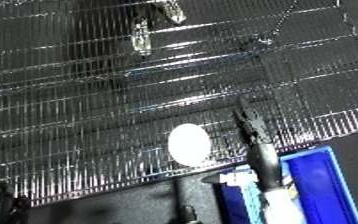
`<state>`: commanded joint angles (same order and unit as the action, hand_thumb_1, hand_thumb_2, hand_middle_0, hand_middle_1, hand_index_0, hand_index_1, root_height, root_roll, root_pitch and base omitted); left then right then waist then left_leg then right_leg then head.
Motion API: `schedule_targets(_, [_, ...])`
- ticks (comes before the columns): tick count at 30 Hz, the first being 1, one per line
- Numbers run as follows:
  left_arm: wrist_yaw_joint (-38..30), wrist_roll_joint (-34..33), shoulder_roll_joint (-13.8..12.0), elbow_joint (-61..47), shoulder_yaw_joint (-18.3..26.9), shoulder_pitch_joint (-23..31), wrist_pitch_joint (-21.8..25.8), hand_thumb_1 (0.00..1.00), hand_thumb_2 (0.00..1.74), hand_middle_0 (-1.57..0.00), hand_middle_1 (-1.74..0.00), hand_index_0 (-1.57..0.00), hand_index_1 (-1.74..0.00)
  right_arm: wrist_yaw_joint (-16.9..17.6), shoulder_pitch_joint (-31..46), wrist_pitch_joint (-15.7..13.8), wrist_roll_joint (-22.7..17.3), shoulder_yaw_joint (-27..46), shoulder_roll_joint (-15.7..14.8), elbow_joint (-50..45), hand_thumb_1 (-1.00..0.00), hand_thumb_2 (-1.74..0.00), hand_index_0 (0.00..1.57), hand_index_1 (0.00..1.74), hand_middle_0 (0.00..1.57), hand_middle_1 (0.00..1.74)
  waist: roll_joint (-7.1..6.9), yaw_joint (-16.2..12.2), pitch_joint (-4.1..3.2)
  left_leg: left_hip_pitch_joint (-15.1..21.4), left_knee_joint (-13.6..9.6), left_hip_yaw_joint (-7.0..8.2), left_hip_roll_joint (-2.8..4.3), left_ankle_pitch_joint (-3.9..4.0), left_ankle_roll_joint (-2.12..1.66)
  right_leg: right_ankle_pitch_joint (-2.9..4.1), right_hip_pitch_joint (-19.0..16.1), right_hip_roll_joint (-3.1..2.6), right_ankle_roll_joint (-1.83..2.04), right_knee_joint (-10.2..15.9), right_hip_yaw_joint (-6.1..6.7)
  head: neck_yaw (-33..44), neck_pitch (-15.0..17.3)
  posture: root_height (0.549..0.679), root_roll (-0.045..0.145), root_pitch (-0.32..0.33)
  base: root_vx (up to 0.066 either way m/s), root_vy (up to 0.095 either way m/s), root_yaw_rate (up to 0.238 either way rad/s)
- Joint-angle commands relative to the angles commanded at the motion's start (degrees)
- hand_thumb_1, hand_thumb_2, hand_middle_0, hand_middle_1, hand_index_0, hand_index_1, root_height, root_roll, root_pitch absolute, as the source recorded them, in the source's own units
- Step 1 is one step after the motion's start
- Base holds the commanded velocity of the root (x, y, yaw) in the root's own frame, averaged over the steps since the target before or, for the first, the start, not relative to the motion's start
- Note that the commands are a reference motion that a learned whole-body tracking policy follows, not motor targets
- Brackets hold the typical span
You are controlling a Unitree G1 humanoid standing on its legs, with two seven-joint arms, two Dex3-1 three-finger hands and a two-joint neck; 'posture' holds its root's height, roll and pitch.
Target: Pick up the object and place it into the box
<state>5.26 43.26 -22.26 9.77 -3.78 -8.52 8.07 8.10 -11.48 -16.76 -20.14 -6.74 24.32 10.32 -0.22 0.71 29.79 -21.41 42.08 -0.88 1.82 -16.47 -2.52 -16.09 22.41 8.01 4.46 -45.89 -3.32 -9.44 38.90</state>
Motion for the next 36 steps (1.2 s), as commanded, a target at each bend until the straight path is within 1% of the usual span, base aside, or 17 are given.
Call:
schedule_targets(6, [-0.3, 0.0, -0.1, -0.2, -0.7, -0.6, 0.0, 1.00, 1.74, -1.57, -1.74, -1.57, -1.74, 0.7, -0.8, 0.0, 2.0, -1.9, 0.5, 4.0, 0.00, 0.00, 0.00, 0.00, 0.00, 0.00, 0.47, 0.2, 0.00, -1.2, 0.5, -0.02, -0.20, -0.11, 0.03, 0.03, 1.4, 0.18, 0.07, -0.6, 0.03, -0.4, 0.1, 0.636, 0.049, -0.047, -0.020, 0.006, 0.020])
schedule_targets(10, [-0.6, 0.0, -0.3, -0.3, -1.1, -1.1, 0.2, 1.00, 1.74, -1.57, -1.74, -1.57, -1.74, 1.1, -1.8, 0.1, 2.4, -2.7, 0.8, 5.3, 0.00, 0.00, 0.00, 0.00, 0.00, 0.00, 0.77, 0.3, 0.00, -2.2, 0.9, 0.01, -0.28, -0.15, -0.03, 0.03, 2.4, 0.33, 0.14, -1.0, -0.01, -0.5, 0.1, 0.634, 0.049, -0.038, -0.023, 0.007, 0.022])
schedule_targets(18, [-1.6, -0.3, -0.4, -1.0, -1.9, -2.3, 0.5, 1.00, 1.74, -1.57, -1.74, -1.57, -1.74, 1.2, -3.8, 0.5, 2.2, -3.7, 1.3, 6.3, 0.00, 0.00, 0.00, 0.00, 0.00, 0.00, 1.21, 0.3, 0.00, -5.5, 3.0, 0.18, -0.26, -0.71, 0.00, -0.30, 6.2, 0.54, 0.26, -3.5, 0.03, -0.7, -0.9, 0.627, 0.048, -0.012, -0.022, 0.005, 0.020])
schedule_targets(26, [-2.4, -0.8, 0.2, -1.1, -2.5, -3.7, 0.3, 1.00, 1.74, -1.57, -1.74, -1.57, -1.74, 0.6, -6.4, 1.5, 1.6, -4.5, 1.1, 6.9, 0.00, 0.00, 0.00, 0.00, 0.00, 0.00, 1.50, 0.5, 0.00, -8.4, 4.4, 0.27, -0.35, -1.19, 0.05, -0.57, 9.4, 0.49, 0.24, -5.3, 0.21, -1.2, -2.0, 0.622, 0.046, 0.018, -0.014, 0.002, 0.022])
schedule_targets(36, [-2.8, -1.1, 0.3, -1.0, -2.8, -4.5, 0.2, 1.00, 1.74, -1.57, -1.74, -1.57, -1.74, 0.1, -8.6, 2.3, 1.0, -5.2, 0.8, 7.4, 0.00, 0.00, 0.00, 0.00, 0.00, 0.00, 1.74, 0.7, 0.00, -10.2, 5.2, 0.24, -0.43, -1.57, 0.06, -0.79, 11.4, 0.45, 0.20, -6.3, 0.25, -2.3, -3.0, 0.620, 0.045, 0.042, 0.010, 0.000, 0.022])
